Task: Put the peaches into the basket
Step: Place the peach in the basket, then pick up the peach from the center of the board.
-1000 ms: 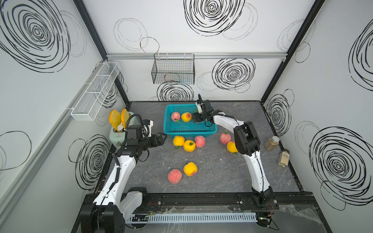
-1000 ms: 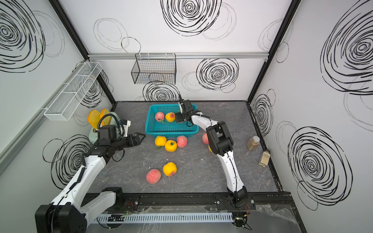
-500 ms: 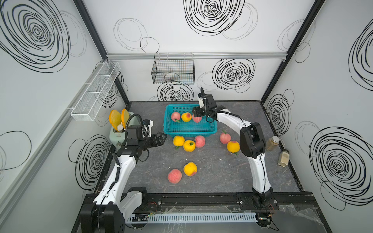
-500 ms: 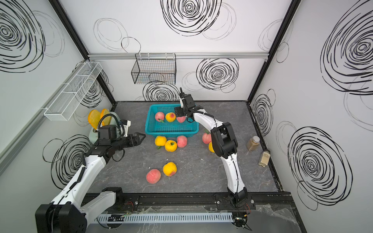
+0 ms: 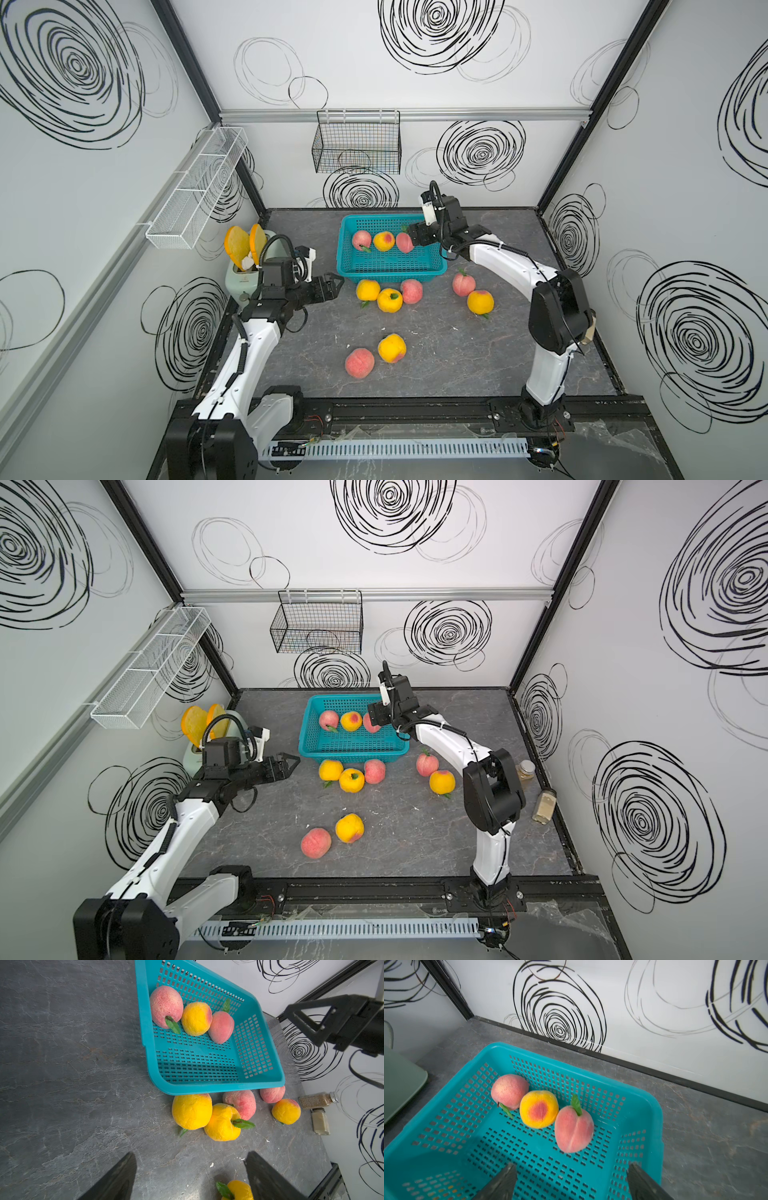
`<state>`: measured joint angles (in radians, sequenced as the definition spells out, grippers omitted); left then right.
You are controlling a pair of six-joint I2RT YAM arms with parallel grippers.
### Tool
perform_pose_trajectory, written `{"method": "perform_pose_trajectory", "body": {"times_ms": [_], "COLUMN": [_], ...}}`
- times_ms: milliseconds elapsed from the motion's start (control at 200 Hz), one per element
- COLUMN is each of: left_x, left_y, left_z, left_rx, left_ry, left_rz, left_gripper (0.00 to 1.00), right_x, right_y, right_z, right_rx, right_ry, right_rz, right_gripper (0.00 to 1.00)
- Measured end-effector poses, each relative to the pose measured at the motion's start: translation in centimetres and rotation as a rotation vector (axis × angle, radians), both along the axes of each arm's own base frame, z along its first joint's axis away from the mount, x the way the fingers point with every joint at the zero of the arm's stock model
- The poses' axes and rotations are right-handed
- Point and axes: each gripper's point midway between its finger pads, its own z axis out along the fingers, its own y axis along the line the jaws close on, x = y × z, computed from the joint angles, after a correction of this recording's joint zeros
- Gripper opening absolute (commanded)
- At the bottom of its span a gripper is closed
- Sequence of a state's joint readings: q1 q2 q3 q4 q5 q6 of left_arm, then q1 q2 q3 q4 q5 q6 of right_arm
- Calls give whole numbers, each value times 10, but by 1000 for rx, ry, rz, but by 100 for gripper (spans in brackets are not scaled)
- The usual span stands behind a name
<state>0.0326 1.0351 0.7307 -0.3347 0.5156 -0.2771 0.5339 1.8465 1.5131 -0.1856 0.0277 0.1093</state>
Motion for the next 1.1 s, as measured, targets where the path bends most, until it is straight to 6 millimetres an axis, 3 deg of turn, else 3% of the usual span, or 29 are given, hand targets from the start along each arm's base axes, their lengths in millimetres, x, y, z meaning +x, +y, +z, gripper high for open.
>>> {"method": "perform_pose_trajectory", "body": {"times_ms": [430, 840, 1101], "left_x": [1, -1, -1], "left_y": [0, -16, -17], "left_z": [-3, -15, -19], "left_rx": [0, 7, 13], "left_ry": [11, 50, 62], "left_rz": [-1, -50, -51], "left_gripper": [86, 86, 86], "right_x": [-62, -101, -116], "right_y": [-48, -92, -121], "right_z": [-16, -36, -73], "right_rx": [6, 36, 89], "right_ry": [-65, -113, -78], "right_rz": [-49, -160, -246], "right_gripper": [87, 89, 89]}}
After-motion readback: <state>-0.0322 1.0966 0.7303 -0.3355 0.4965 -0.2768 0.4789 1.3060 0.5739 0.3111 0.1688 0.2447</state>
